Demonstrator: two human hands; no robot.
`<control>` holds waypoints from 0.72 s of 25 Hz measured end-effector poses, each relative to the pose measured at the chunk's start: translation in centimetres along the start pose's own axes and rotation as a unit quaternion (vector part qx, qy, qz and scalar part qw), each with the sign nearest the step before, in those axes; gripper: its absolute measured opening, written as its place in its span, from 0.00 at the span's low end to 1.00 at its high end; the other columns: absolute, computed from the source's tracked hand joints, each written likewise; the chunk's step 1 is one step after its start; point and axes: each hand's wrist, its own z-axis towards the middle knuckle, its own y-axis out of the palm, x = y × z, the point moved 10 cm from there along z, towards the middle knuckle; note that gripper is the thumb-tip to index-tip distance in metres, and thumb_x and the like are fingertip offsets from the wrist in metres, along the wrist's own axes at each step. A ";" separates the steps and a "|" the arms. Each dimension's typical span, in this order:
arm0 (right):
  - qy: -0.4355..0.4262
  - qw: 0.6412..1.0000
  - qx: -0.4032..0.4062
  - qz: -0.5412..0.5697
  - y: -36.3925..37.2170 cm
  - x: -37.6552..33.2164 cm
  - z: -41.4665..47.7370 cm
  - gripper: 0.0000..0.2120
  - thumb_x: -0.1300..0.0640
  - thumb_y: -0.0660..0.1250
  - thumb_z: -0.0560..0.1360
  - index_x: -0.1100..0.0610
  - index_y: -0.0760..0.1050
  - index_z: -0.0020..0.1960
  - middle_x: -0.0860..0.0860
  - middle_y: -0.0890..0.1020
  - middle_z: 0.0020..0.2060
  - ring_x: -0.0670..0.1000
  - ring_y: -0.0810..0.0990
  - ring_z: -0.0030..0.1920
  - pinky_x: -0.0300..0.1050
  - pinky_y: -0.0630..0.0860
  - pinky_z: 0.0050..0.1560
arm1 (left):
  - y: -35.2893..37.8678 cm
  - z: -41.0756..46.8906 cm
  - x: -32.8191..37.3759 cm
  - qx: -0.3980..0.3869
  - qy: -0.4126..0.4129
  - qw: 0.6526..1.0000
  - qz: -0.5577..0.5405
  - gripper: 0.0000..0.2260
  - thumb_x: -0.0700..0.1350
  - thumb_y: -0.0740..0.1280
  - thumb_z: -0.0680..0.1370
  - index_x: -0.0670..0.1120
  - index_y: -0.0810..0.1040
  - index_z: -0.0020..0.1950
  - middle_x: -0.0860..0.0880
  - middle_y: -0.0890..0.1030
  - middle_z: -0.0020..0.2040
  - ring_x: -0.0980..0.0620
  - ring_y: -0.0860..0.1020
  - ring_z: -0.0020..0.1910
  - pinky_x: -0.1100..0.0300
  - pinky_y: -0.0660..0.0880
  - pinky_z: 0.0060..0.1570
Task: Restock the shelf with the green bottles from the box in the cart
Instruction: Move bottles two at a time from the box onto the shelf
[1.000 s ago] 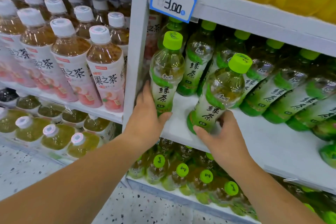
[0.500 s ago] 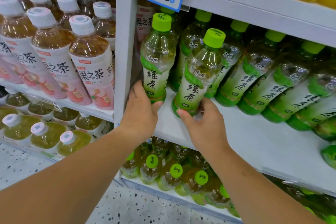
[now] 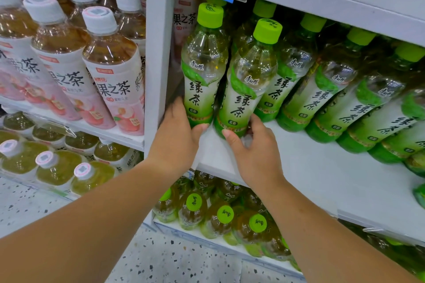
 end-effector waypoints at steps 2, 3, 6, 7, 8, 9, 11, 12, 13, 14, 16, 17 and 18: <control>0.006 1.000 0.004 -0.024 0.1 0.1 -0.1 0.30 0.32 0.63 0.71 0.43 0.69 0.70 0.43 0.77 0.54 0.48 0.75 0.60 0.51 0.76 0.61 | 0.1 0.0 -0.1 -0.006 0.011 1.000 0.004 0.32 0.47 0.70 0.78 0.42 0.60 0.77 0.43 0.69 0.73 0.46 0.67 0.73 0.49 0.65 0.72; 0.010 0.999 0.005 -0.037 0.1 0.1 -0.2 0.31 0.31 0.62 0.71 0.41 0.68 0.71 0.41 0.75 0.52 0.47 0.74 0.60 0.50 0.75 0.60 | 0.1 0.0 -0.2 -0.006 0.015 1.000 0.001 0.32 0.46 0.71 0.78 0.43 0.60 0.77 0.44 0.70 0.73 0.46 0.67 0.73 0.49 0.65 0.72; -0.003 0.997 0.003 -0.074 0.2 -0.2 -0.2 0.30 0.30 0.59 0.73 0.41 0.65 0.72 0.38 0.72 0.51 0.47 0.72 0.60 0.46 0.73 0.57 | -0.1 0.0 -0.6 0.007 0.001 1.000 -0.019 0.30 0.43 0.73 0.76 0.44 0.63 0.74 0.43 0.73 0.69 0.45 0.71 0.69 0.53 0.68 0.68; -0.008 0.996 0.000 -0.085 0.2 -0.4 -0.2 0.31 0.30 0.58 0.73 0.42 0.65 0.72 0.40 0.74 0.53 0.47 0.71 0.61 0.46 0.73 0.57 | -0.1 0.0 -0.6 0.010 -0.005 1.000 -0.021 0.30 0.43 0.73 0.76 0.43 0.63 0.74 0.43 0.74 0.68 0.44 0.72 0.68 0.54 0.68 0.66; -0.009 0.996 -0.003 -0.092 0.2 -0.4 -0.1 0.31 0.31 0.57 0.74 0.43 0.65 0.72 0.43 0.76 0.55 0.47 0.70 0.62 0.47 0.73 0.58 | 0.0 -0.1 -0.6 0.010 -0.008 1.000 -0.021 0.30 0.43 0.73 0.76 0.43 0.63 0.73 0.43 0.74 0.68 0.44 0.72 0.68 0.54 0.69 0.65; -0.009 0.995 -0.006 -0.095 0.2 -0.5 -0.1 0.31 0.31 0.57 0.74 0.44 0.65 0.73 0.45 0.77 0.57 0.48 0.70 0.62 0.47 0.73 0.59 | 0.0 0.0 -0.6 0.009 -0.008 1.000 -0.019 0.30 0.43 0.73 0.76 0.43 0.63 0.73 0.42 0.74 0.68 0.43 0.73 0.67 0.54 0.69 0.65; -0.011 0.995 -0.015 -0.099 0.3 -0.6 -0.1 0.31 0.32 0.58 0.75 0.46 0.65 0.73 0.46 0.77 0.61 0.48 0.69 0.63 0.49 0.73 0.61 | 0.0 0.0 -0.4 0.005 -0.009 1.000 -0.011 0.29 0.43 0.73 0.76 0.43 0.63 0.73 0.42 0.74 0.68 0.43 0.72 0.67 0.54 0.68 0.66; -0.011 0.994 -0.021 -0.103 0.4 -0.6 0.0 0.30 0.33 0.58 0.76 0.47 0.65 0.74 0.46 0.77 0.63 0.49 0.69 0.64 0.50 0.72 0.62 | 0.0 0.0 -0.2 0.003 -0.009 1.000 -0.006 0.29 0.43 0.73 0.76 0.42 0.63 0.73 0.41 0.73 0.68 0.43 0.72 0.68 0.54 0.67 0.66; -0.010 0.994 -0.025 -0.106 0.4 -0.6 0.0 0.30 0.35 0.59 0.77 0.48 0.65 0.74 0.47 0.76 0.64 0.49 0.68 0.64 0.51 0.71 0.63 | -0.1 0.0 -0.1 -0.001 -0.010 1.000 0.002 0.28 0.43 0.73 0.76 0.42 0.64 0.72 0.41 0.72 0.68 0.43 0.71 0.68 0.55 0.66 0.67; -0.010 0.994 -0.028 -0.109 0.5 -0.7 0.0 0.30 0.36 0.60 0.78 0.49 0.65 0.75 0.48 0.75 0.66 0.50 0.68 0.65 0.51 0.70 0.65 | -0.2 0.0 0.1 -0.004 -0.011 1.000 0.012 0.27 0.44 0.73 0.76 0.41 0.64 0.70 0.41 0.72 0.68 0.43 0.71 0.68 0.55 0.66 0.67; -0.009 0.992 -0.037 -0.117 0.5 -0.8 0.1 0.31 0.39 0.61 0.78 0.52 0.64 0.76 0.51 0.73 0.67 0.53 0.67 0.67 0.49 0.67 0.68 | -0.5 0.0 0.6 -0.015 -0.021 0.999 0.044 0.24 0.45 0.73 0.76 0.40 0.67 0.67 0.40 0.72 0.64 0.42 0.71 0.66 0.54 0.67 0.65; -0.006 0.992 -0.042 -0.119 0.4 -0.8 0.1 0.30 0.40 0.61 0.79 0.52 0.64 0.77 0.52 0.72 0.67 0.54 0.67 0.67 0.48 0.65 0.68 | -0.7 0.0 0.9 -0.022 -0.026 0.997 0.064 0.23 0.45 0.73 0.76 0.39 0.67 0.65 0.40 0.73 0.63 0.41 0.72 0.64 0.53 0.67 0.64; -0.001 0.992 -0.047 -0.117 0.4 -0.8 0.1 0.30 0.41 0.62 0.79 0.53 0.64 0.76 0.53 0.72 0.66 0.54 0.67 0.67 0.48 0.65 0.68 | -0.9 0.0 1.3 -0.033 -0.029 0.995 0.084 0.22 0.46 0.72 0.76 0.38 0.68 0.64 0.39 0.73 0.62 0.41 0.72 0.63 0.53 0.68 0.63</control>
